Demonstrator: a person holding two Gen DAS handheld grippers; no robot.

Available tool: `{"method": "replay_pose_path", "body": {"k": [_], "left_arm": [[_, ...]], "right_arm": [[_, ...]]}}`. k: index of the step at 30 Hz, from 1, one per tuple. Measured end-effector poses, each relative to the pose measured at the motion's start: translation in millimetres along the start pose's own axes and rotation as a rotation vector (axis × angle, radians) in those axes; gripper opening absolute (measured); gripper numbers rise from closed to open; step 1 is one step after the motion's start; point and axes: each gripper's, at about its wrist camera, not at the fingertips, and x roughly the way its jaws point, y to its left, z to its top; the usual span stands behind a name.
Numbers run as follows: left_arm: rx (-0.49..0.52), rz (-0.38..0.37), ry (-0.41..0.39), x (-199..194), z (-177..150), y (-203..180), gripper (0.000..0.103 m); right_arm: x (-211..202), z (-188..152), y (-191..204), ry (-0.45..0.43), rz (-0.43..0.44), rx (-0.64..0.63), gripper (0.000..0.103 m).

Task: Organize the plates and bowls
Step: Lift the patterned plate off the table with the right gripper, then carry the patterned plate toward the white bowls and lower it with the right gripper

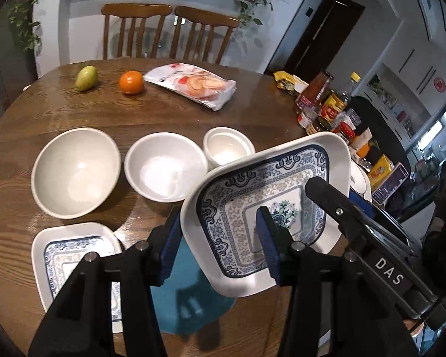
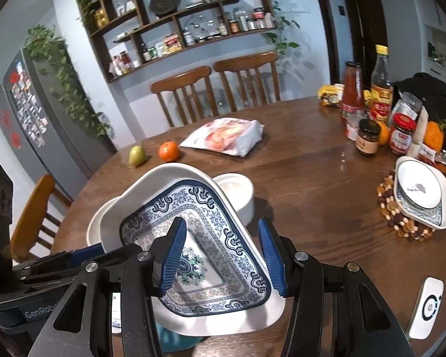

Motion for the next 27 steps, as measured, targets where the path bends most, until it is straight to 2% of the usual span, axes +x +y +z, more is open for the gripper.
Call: {"method": "replay_pose_path", "body": {"k": [20, 27], "left_arm": [[-0.141, 0.109, -0.057, -47, -29, 82, 0.047], [-0.172, 0.164, -0.075, -60, -37, 105, 0.05]], "right_arm": [[33, -35, 81, 0.141, 0.141, -0.084, 0.053], [42, -45, 106, 0.192, 0.174, -0.122, 0.053]]}}
